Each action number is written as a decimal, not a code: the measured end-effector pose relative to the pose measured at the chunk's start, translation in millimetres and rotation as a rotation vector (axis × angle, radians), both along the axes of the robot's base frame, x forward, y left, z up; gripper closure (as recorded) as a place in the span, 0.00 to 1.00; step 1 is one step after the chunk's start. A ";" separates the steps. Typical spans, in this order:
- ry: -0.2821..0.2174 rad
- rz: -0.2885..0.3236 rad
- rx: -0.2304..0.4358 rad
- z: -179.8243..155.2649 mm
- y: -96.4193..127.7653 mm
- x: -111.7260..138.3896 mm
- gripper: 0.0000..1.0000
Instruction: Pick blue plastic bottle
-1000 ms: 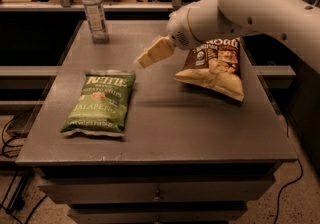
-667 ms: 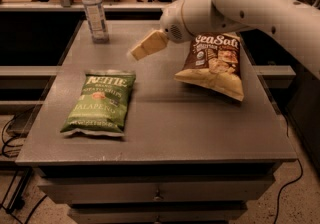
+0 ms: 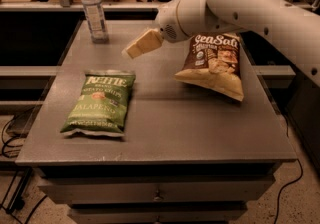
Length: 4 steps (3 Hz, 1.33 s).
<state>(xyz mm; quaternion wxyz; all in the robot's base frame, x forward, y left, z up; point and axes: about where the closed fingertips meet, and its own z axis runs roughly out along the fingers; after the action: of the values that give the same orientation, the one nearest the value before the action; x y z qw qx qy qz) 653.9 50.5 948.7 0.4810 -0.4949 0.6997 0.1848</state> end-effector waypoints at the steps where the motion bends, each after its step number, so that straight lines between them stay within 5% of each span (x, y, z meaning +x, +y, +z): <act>1: 0.016 -0.010 0.087 -4.2 27.7 15.7 0.00; 4: 0.039 -0.018 0.299 -3.7 114.3 81.2 0.00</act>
Offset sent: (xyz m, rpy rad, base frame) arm 0.0647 0.0902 -0.0073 0.3018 0.0464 -0.0429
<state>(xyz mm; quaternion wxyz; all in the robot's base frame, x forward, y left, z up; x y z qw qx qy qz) 735.1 164.8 945.0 0.5372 -0.4079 0.6780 0.2923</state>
